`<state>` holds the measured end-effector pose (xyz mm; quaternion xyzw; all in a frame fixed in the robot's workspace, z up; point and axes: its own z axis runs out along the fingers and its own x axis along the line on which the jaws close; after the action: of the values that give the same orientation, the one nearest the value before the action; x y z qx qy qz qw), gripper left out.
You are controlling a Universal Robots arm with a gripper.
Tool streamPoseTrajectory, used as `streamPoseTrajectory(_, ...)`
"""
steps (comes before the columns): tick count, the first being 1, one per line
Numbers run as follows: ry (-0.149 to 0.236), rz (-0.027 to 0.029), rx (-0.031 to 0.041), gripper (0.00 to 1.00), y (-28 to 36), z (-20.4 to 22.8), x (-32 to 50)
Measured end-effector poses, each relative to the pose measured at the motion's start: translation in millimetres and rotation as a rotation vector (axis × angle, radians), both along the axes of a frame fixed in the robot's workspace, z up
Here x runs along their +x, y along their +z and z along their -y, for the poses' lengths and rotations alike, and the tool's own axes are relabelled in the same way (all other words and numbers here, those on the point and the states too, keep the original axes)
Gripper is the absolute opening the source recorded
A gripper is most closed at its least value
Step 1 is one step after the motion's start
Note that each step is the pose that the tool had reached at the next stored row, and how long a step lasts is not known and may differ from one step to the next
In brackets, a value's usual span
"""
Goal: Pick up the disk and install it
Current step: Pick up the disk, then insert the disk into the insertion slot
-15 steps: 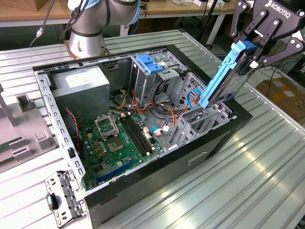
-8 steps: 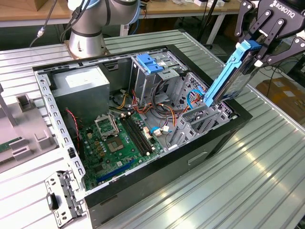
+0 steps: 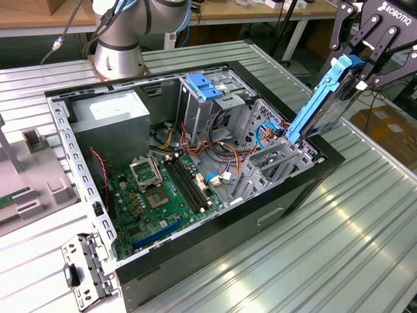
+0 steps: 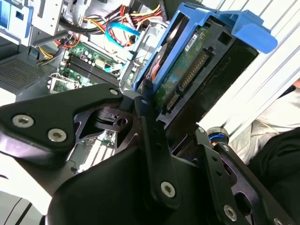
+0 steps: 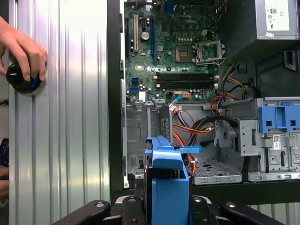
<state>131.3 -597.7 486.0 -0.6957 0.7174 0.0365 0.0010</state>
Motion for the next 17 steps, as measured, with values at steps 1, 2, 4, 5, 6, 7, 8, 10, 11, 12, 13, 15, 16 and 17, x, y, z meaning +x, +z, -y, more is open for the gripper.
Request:
streamPoseTrajectory(1, 0.0, 0.0, -0.0001, 0.36, -0.2, 0.0, 2.7)
streamPoseTrajectory(2, 0.0, 0.0, -0.0002, 0.36, -0.3, 0.0, 6.5)
streamPoseTrajectory(4, 0.0, 0.0, -0.0002, 0.36, -0.4, 0.0, 8.9)
streamPoseTrajectory(5, 0.0, 0.0, -0.0002, 0.36, -0.3, -0.1, 9.4)
streamPoseTrajectory(6, 0.0, 0.0, -0.0001, 0.36, -0.4, -0.1, 9.6)
streamPoseTrajectory(7, 0.0, 0.0001, -0.0001, 0.36, -0.4, 0.0, 9.6)
streamPoseTrajectory(8, 0.0, 0.0, -0.0001, 0.36, -0.4, 0.0, 9.6)
streamPoseTrajectory(10, 0.0, 0.0, -0.0001, 0.36, -0.4, 0.0, 9.7)
streamPoseTrajectory(11, 0.0, 0.0, -0.0001, 0.36, -0.4, 0.0, 9.7)
streamPoseTrajectory(12, 0.0, 0.0001, -0.0001, 0.36, -0.4, 0.0, 9.7)
streamPoseTrajectory(13, 0.0, 0.0, -0.0001, 0.36, -0.4, 0.0, 9.7)
streamPoseTrajectory(15, 0.0, 0.0, -0.0001, 0.36, -0.4, 0.0, 9.8)
streamPoseTrajectory(16, 0.0, 0.0, 0.0, 0.36, -0.4, 0.0, 9.8)
streamPoseTrajectory(17, 0.0, 0.0, -0.0001, 0.36, -0.4, 0.0, 9.8)
